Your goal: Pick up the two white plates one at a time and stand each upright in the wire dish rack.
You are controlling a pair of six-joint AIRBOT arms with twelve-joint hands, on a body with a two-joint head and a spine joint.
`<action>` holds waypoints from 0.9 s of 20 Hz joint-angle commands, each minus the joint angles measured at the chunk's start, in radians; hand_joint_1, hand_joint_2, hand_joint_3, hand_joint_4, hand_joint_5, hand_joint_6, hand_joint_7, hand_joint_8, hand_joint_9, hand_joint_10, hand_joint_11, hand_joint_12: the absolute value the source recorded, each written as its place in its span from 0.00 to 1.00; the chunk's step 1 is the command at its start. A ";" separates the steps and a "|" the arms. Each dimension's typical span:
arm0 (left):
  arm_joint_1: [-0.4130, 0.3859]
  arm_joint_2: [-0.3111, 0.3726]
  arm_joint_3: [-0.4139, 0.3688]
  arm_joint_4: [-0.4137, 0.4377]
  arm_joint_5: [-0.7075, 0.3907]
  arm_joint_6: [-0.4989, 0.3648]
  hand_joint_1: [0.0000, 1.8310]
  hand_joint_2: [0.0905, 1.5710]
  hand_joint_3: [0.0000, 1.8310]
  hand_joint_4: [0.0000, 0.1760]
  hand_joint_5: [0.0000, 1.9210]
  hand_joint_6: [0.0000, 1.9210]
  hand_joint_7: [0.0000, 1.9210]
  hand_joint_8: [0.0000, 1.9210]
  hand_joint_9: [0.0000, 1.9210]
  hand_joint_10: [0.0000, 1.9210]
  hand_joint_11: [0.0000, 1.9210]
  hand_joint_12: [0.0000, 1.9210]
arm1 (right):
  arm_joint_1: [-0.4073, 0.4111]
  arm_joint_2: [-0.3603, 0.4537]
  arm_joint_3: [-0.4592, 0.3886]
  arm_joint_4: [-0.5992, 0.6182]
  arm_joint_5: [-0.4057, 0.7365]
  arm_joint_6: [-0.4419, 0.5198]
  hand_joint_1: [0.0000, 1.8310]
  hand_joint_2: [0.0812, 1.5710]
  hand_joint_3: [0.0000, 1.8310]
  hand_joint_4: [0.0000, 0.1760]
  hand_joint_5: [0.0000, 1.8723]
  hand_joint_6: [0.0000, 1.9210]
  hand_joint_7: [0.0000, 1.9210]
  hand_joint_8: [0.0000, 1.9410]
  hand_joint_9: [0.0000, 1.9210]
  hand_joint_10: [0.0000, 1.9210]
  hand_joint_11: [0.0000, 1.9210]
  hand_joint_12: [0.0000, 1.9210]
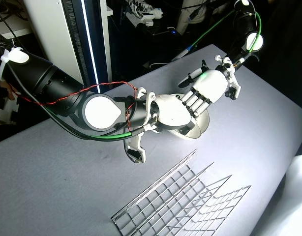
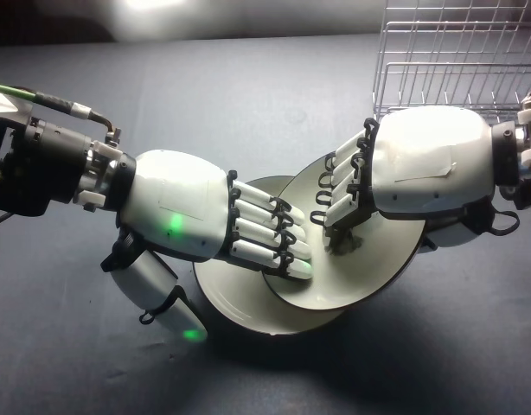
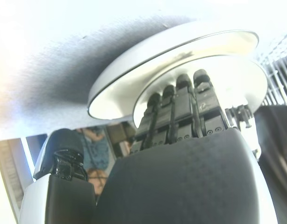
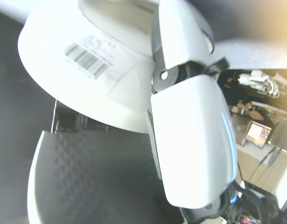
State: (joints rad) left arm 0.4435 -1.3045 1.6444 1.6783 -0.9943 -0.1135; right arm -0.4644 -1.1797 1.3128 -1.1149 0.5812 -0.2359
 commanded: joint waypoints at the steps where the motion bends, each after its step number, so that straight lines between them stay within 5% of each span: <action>1: 0.004 -0.004 -0.003 -0.042 -0.008 -0.002 0.00 0.77 0.00 0.00 0.00 0.00 0.00 0.00 0.00 0.00 0.00 0.00 | 0.001 -0.005 0.001 0.015 -0.012 0.004 0.75 0.70 0.00 0.00 0.49 0.58 0.53 0.44 0.46 0.62 0.34 0.60; 9: -0.070 0.084 -0.041 -0.102 -0.036 -0.028 0.00 0.77 0.00 0.00 0.00 0.00 0.00 0.00 0.00 0.00 0.00 0.00 | 0.003 -0.004 0.001 0.015 -0.006 0.002 0.75 0.70 0.00 0.00 0.48 0.59 0.52 0.45 0.45 0.63 0.33 0.61; 12: -0.105 0.129 -0.043 -0.109 -0.052 -0.051 0.00 0.76 0.00 0.00 0.00 0.00 0.00 0.00 0.00 0.00 0.00 0.00 | 0.004 -0.004 0.000 0.015 0.004 0.000 0.75 0.68 0.00 0.00 0.51 0.55 0.56 0.39 0.48 0.58 0.36 0.58; 18: -0.185 0.271 -0.100 -0.107 -0.062 -0.100 0.00 0.76 0.00 0.00 0.00 0.00 0.00 0.00 0.00 0.00 0.00 0.00 | 0.050 0.021 -0.008 0.015 0.059 0.000 0.75 0.69 0.00 0.00 0.48 0.58 0.54 0.43 0.47 0.60 0.36 0.59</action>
State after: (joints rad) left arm 0.2626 -1.0283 1.5375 1.6413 -1.0260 -0.2123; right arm -0.4137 -1.1622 1.2980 -1.1217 0.6125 -0.2340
